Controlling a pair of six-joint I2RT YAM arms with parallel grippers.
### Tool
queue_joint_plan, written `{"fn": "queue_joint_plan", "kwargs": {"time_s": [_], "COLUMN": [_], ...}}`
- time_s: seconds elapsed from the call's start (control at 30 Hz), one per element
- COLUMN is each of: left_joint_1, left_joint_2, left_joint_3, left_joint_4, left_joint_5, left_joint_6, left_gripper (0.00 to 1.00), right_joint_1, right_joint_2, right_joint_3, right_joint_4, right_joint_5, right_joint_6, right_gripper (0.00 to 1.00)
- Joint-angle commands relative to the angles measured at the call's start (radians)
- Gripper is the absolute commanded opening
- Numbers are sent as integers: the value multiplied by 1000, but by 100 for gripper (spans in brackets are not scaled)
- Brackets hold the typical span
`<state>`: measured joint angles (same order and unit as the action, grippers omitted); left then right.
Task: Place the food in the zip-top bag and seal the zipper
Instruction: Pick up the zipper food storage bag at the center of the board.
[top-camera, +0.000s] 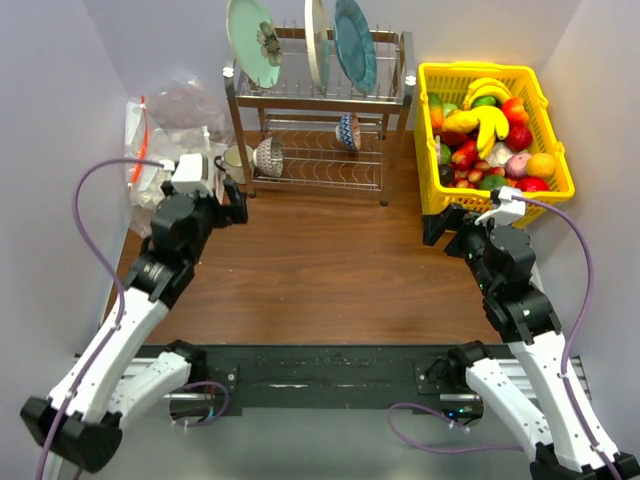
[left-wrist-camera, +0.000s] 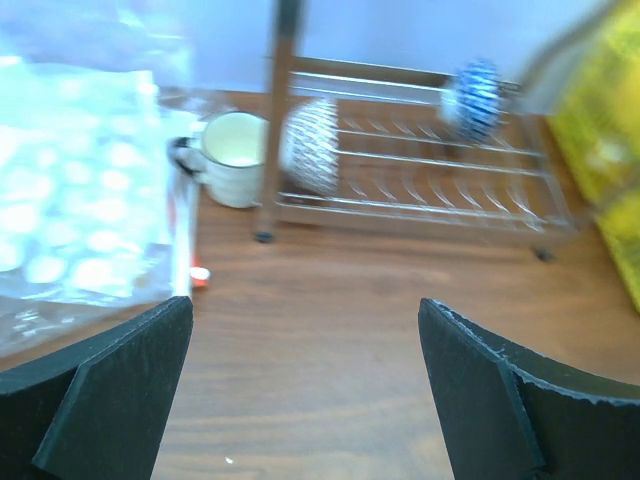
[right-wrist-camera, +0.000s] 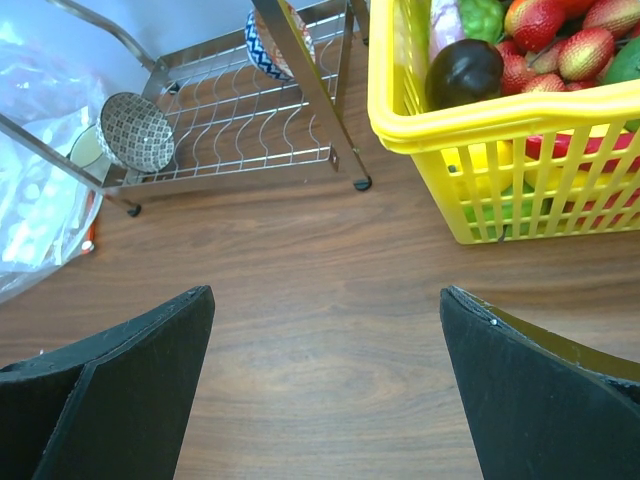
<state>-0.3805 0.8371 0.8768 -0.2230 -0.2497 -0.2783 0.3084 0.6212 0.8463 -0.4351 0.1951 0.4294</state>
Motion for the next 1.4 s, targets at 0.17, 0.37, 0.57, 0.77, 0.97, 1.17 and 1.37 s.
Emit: {"fn": "queue_joint_plan", "kwargs": {"time_s": [0.17,0.37,0.57,0.77,0.97,1.17,1.37], "left_joint_1": [54,219,380,456,482,496,497], "left_joint_2": [275,445,649,905,1132,1281,1410], "left_joint_3": [197,290,421,603,806,922,1047], "left_joint_4": [-1,25,53,70,19,63,56], "left_joint_5": [-365,-307,-214,-183,-145,-146,-180], "left_joint_6": [21,16,-8,-7,-25,2,39], "left_gripper": [100,100,94,90,83,74,66], "right_joint_1": [1,21,28,28,29,28,29], "right_joint_2": [23,25,23,25,18,23,34], "right_joint_3": [8,36,43,42,39,34,40], "right_joint_4": [26,-10,-14,-24,-28,-34,-43], "right_joint_5": [-65,-54,-66,-56,-36,-22,-11], "right_joint_6": [28,17,19,12,8,0,-4], "right_gripper": [98,98,98,98,98,98,98]}}
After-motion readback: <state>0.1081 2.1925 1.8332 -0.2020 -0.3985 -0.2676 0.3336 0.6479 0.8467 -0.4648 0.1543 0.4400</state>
